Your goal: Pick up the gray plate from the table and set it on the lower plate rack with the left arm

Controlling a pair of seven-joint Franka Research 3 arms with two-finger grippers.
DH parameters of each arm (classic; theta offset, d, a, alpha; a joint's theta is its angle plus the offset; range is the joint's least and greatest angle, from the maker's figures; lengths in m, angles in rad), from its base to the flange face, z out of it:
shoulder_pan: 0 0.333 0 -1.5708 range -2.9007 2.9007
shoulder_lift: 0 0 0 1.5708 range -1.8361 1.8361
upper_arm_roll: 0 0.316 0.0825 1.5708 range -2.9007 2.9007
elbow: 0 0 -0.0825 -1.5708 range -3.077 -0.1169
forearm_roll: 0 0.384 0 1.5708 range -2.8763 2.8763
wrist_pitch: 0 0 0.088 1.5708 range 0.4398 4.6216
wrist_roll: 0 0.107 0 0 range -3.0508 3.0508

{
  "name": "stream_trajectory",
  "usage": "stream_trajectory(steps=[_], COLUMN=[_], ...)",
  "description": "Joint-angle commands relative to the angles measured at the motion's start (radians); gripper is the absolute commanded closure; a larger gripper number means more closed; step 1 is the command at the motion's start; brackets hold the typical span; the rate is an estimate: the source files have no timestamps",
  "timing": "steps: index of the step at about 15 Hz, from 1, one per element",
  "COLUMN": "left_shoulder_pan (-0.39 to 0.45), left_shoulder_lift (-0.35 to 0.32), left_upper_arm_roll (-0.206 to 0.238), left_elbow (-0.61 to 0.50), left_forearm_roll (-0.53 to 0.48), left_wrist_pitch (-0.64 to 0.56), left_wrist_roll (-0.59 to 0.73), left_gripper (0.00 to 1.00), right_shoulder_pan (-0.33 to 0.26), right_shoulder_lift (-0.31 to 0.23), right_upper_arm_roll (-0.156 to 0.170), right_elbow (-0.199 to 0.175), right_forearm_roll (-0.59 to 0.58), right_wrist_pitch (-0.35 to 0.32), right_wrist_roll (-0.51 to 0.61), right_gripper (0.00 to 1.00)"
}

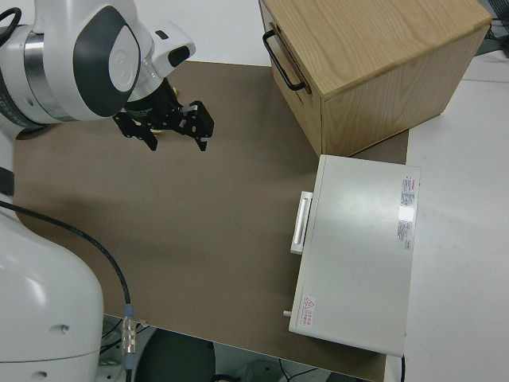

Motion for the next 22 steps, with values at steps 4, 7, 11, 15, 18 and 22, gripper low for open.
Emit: stream_trajectory(steps=[4,7,11,15,18,22], left_shoulder_pan=[-0.005,-0.001,0.003,0.033,0.035,0.041], left_shoulder_lift=[-0.054,-0.09,-0.136,-0.213,-0.239,-0.265], left_upper_arm_roll=[0.006,0.006,0.016,0.032,0.082,0.096], left_elbow=[0.143,0.221,0.298,0.306,0.323,0.347], left_forearm_roll=[-0.309,-0.438,-0.567,-0.671,-0.759,-0.767], left_wrist_pitch=[0.04,0.04,0.046,0.103,0.109,0.107], left_wrist_roll=[0.004,0.059,0.2,0.439,0.579,0.685], left_gripper=[0.01,0.01,0.01,0.01,0.01,0.01], right_shoulder_pan=[-0.013,-0.015,-0.013,-0.015,-0.015,-0.015], right_shoulder_lift=[-0.005,-0.005,-0.005,-0.005,-0.005,-0.005], right_upper_arm_roll=[0.007,0.007,0.007,0.007,0.007,0.007], right_elbow=[0.006,0.006,0.006,0.006,0.006,0.006], right_forearm_roll=[0.004,0.004,0.004,0.004,0.004,0.004], right_wrist_pitch=[-0.015,-0.015,-0.015,-0.015,-0.015,-0.015], right_wrist_roll=[-0.003,-0.003,-0.003,-0.003,-0.003,-0.003], right_gripper=[0.013,0.011,0.011,0.011,0.013,0.011])
